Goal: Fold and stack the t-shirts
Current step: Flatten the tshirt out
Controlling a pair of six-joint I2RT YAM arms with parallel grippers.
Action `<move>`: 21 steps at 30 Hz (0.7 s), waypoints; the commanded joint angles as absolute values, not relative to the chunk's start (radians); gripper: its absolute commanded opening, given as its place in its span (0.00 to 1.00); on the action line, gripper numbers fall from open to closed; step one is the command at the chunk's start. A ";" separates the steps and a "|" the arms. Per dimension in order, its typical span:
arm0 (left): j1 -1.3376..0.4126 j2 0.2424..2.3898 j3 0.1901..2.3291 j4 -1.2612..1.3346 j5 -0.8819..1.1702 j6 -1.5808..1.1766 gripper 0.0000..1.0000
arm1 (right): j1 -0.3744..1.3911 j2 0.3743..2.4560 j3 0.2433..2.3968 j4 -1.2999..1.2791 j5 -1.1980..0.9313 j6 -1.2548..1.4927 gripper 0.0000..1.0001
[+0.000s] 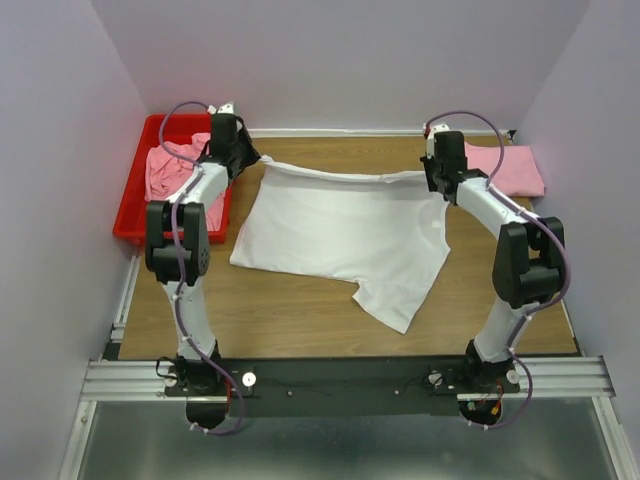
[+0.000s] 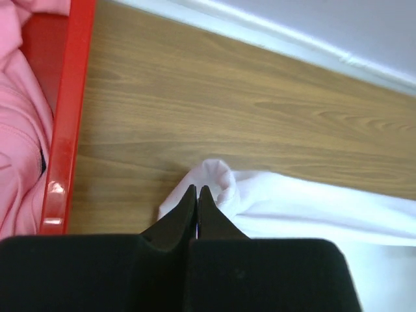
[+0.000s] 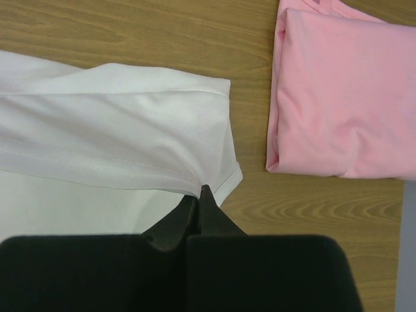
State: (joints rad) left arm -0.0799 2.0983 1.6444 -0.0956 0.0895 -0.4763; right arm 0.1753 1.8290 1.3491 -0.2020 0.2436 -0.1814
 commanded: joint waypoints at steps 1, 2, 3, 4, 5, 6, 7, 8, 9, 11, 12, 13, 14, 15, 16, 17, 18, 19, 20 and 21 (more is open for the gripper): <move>-0.080 1.854 1.516 0.142 0.101 -0.586 0.00 | 0.170 1.787 1.371 -0.186 0.259 -0.143 0.01; -0.078 1.842 1.505 0.165 0.091 -0.598 0.00 | 0.172 1.793 1.376 -0.186 0.256 -0.141 0.01; -0.078 1.845 1.509 0.175 0.078 -0.603 0.00 | 0.170 1.801 1.387 -0.186 0.258 -0.135 0.01; -0.080 1.858 1.553 0.154 0.065 -0.598 0.00 | 0.172 1.812 1.399 -0.184 0.262 -0.133 0.01; -0.078 1.912 1.595 0.129 0.064 -0.589 0.00 | 0.170 1.842 1.428 -0.184 0.279 -0.124 0.01; -0.078 1.946 1.636 0.103 0.067 -0.580 0.00 | 0.172 1.857 1.445 -0.186 0.287 -0.120 0.01; -0.078 2.013 1.711 0.063 0.089 -0.569 0.03 | 0.169 1.903 1.462 -0.186 0.299 -0.115 0.01; -0.080 2.043 1.733 0.057 0.100 -0.565 0.08 | 0.170 1.923 1.504 -0.186 0.307 -0.104 0.01; -0.078 2.068 1.762 0.057 0.103 -0.560 0.11 | 0.170 1.952 1.525 -0.186 0.311 -0.098 0.01; -0.083 2.126 1.776 0.057 0.107 -0.551 0.21 | 0.167 1.995 1.566 -0.186 0.336 -0.084 0.02; -0.084 2.141 1.784 0.060 0.113 -0.545 0.28 | 0.166 2.046 1.613 -0.186 0.347 -0.072 0.09; -0.086 2.152 1.786 0.063 0.114 -0.537 0.36 | 0.167 2.066 1.635 -0.187 0.356 -0.066 0.14; -0.086 2.160 1.781 0.067 0.114 -0.522 0.51 | 0.167 2.084 1.655 -0.187 0.373 -0.060 0.31; -0.086 2.157 1.776 0.072 0.115 -0.515 0.61 | 0.167 2.104 1.675 -0.187 0.377 -0.057 0.41; -0.084 2.148 1.757 0.084 0.115 -0.509 0.69 | 0.167 2.105 1.701 -0.189 0.379 -0.052 0.48; -0.086 2.114 1.743 0.093 0.115 -0.496 0.78 | 0.167 2.097 1.707 -0.195 0.379 -0.034 0.60; -0.087 2.090 1.711 0.104 0.107 -0.486 0.79 | 0.167 2.068 1.709 -0.195 0.374 -0.026 0.64; -0.087 2.063 1.694 0.124 0.101 -0.480 0.79 | 0.166 2.050 1.697 -0.199 0.364 -0.018 0.66; -0.089 2.007 1.680 0.124 0.091 -0.471 0.80 | 0.167 2.031 1.687 -0.218 0.324 -0.009 0.67; -0.092 1.979 1.669 0.124 0.078 -0.451 0.80 | 0.169 2.010 1.678 -0.233 0.301 0.030 0.67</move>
State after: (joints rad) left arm -0.0822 2.1418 1.6791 0.0654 0.0971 -0.5129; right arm 0.1741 2.0884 1.6592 -0.2039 0.3267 -0.0563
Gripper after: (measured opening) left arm 0.794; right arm 0.664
